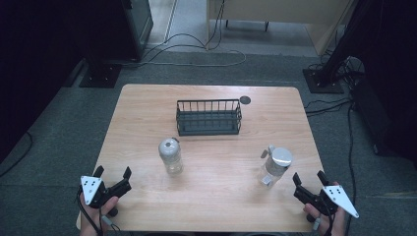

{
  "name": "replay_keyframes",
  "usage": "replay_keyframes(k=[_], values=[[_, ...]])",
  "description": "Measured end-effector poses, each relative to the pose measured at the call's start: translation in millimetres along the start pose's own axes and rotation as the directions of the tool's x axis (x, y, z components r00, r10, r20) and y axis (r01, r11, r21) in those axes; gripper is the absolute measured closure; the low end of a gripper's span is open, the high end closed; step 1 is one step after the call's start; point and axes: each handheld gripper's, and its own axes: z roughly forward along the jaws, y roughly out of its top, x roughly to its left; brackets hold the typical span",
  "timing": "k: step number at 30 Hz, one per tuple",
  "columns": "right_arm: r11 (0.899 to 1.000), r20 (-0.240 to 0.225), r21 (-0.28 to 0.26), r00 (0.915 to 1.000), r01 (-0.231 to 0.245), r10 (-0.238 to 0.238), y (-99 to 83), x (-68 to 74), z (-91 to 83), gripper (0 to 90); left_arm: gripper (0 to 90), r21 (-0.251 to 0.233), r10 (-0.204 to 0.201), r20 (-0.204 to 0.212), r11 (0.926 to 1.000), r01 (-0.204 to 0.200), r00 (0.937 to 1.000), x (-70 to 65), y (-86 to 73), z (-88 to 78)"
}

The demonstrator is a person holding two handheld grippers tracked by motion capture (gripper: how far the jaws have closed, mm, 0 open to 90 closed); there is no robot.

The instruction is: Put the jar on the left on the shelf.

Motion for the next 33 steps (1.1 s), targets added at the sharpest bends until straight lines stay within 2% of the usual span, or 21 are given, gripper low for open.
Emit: replay_keyframes(k=[7,12,18,26,33], values=[[1.0,-0.001,0.002,1.0,0.001,-0.001,0.1,-0.1,0.2,11.1,4.0,0.0,0.004,0.027,1.0,-0.004,0.9996,-7.5,-0.5,0.5],[1.0,0.0,0.002,1.0,-0.003,0.003,0.2,-0.6,0.3,11.1,4.0,-0.028,-0.018,0.042,0.9994,0.019,0.9989,-9.9,6.1,-3.1],[1.0,0.0,0.005,1.0,-0.001,0.001,0.2,-0.7,0.4,11.1,4.0,-0.038,-0.009,0.06,0.9992,0.011,0.9982,-15.4,10.4,-6.2],[1.0,0.001,0.002,1.0,0.002,-0.002,0.1,0.1,0.1,11.1,4.0,-0.058,0.0,0.117,0.9983,0.007,0.9931,-31.0,19.0,-12.3],[1.0,0.001,0.006,1.0,0.007,-0.007,0.2,0.6,0.4,11.1,4.0,-0.062,0.007,0.141,0.998,0.002,0.99,-40.6,21.9,-15.5]])
